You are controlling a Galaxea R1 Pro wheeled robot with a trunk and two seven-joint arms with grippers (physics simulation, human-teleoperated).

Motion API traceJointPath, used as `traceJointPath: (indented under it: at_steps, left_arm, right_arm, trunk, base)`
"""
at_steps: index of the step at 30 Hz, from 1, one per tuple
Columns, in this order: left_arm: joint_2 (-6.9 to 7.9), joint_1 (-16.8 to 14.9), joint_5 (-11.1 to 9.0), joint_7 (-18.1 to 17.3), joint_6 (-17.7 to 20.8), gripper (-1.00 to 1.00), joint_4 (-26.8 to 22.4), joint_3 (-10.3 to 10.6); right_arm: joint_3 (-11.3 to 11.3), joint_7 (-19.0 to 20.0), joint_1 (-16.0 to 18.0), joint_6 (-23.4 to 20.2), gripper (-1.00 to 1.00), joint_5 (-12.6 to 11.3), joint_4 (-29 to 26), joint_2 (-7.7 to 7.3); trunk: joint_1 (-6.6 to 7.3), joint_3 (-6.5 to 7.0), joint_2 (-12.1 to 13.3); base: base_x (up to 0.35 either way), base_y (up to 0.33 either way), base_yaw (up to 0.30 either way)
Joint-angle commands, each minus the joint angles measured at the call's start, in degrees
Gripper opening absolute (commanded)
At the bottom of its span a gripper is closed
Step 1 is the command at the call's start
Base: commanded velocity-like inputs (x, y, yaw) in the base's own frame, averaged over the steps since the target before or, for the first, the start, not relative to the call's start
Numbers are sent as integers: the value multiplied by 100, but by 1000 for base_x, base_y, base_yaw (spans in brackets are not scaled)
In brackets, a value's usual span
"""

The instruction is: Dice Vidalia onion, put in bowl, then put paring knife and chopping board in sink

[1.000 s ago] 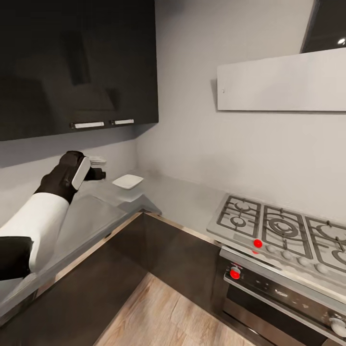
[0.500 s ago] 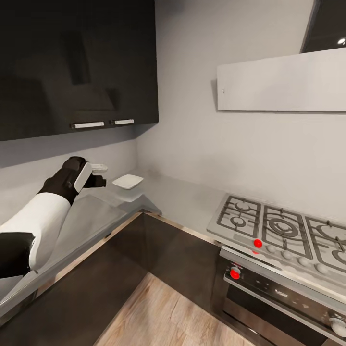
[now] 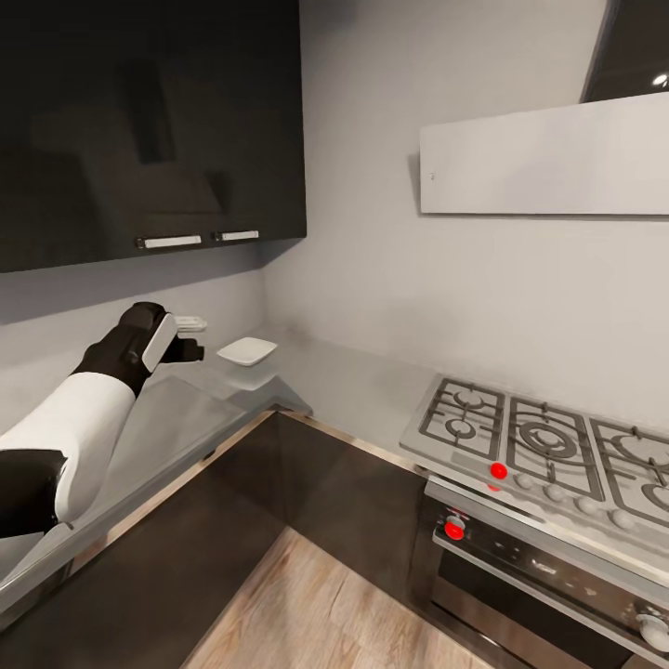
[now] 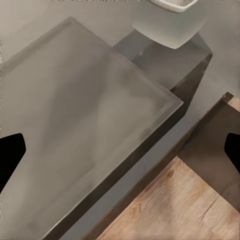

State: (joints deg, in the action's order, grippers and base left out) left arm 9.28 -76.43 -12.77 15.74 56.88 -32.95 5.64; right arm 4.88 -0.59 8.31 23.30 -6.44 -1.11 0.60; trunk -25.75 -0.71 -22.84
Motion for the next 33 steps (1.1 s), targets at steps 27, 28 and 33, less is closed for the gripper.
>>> traceJointPath:
  at_steps: [27, 28, 33]
  left_arm:
    - [-48, -3, 246, 42, 16, 100, -293, 371]
    - [-45, -3, 266, 40, 16, 100, -296, 413]
    - [-32, -3, 350, 35, -60, 100, -286, 548]
  right_arm:
    - [39, -3, 4, 43, 100, -60, -21, 19]
    - [40, -3, 4, 43, 100, -60, -21, 19]
    - [34, -3, 4, 43, 100, -64, -21, 19]
  trunk:
    - [-3, -7, -8]
    - [-3, -7, -8]
    - [-3, -7, -8]
  base:
    - [0, 0, 0]
    - [0, 0, 0]
    - [0, 0, 0]
